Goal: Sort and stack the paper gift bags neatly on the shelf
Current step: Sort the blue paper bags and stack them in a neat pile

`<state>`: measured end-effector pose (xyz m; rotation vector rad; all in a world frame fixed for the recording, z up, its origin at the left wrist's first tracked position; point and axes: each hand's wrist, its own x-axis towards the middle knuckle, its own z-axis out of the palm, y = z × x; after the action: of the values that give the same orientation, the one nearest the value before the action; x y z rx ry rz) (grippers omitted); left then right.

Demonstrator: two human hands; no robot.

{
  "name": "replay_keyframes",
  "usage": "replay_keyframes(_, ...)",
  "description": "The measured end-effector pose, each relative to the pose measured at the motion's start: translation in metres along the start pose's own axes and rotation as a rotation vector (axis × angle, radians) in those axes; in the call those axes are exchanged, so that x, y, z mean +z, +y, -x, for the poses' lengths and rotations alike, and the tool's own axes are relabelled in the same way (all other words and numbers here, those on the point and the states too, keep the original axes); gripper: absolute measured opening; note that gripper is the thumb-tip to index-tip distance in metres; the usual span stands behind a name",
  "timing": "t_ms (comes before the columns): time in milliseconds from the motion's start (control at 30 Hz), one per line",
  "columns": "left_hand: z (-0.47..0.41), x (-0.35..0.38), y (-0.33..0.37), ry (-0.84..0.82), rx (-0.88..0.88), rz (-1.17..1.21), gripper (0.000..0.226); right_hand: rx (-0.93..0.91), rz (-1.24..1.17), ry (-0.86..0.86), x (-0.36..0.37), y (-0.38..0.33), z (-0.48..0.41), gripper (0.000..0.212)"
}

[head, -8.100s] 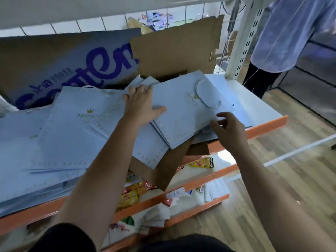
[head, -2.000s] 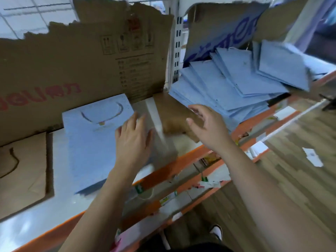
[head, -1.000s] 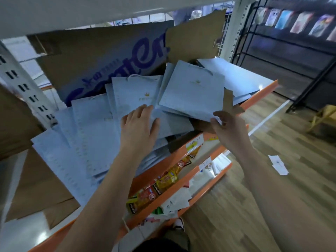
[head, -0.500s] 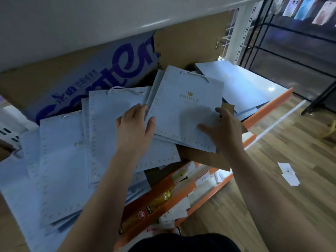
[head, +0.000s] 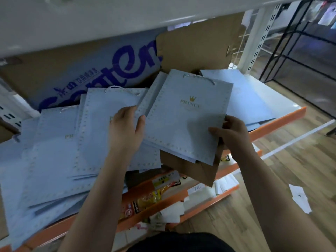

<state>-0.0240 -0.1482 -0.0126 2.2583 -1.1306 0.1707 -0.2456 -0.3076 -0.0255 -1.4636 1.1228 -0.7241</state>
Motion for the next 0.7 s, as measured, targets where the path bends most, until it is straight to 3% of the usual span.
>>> replay_keyframes(100,-0.007,0.001,0.002,-0.042,-0.015,-0.034,0.04,-0.024,-0.031,0.044,-0.022,0.012,-0.001,0.024)
replay_keyframes(233,-0.017,0.002,0.013,-0.098,-0.123,-0.038,0.045,-0.04,-0.003,0.099,-0.041,0.02,0.003,0.038)
replay_keyframes(367,-0.024,0.004,0.017,-0.163,-0.164,-0.086,0.056,-0.04,0.05,0.121,-0.041,0.025,0.003,0.025)
replay_keyframes(600,-0.014,-0.003,0.024,-0.192,-0.244,0.158,0.035,-0.046,0.14,0.106,-0.032,0.035,0.001,0.023)
replay_keyframes(700,-0.009,-0.002,0.022,-0.198,-0.317,0.28,0.036,-0.039,0.159,0.082,-0.03,0.036,0.002,0.022)
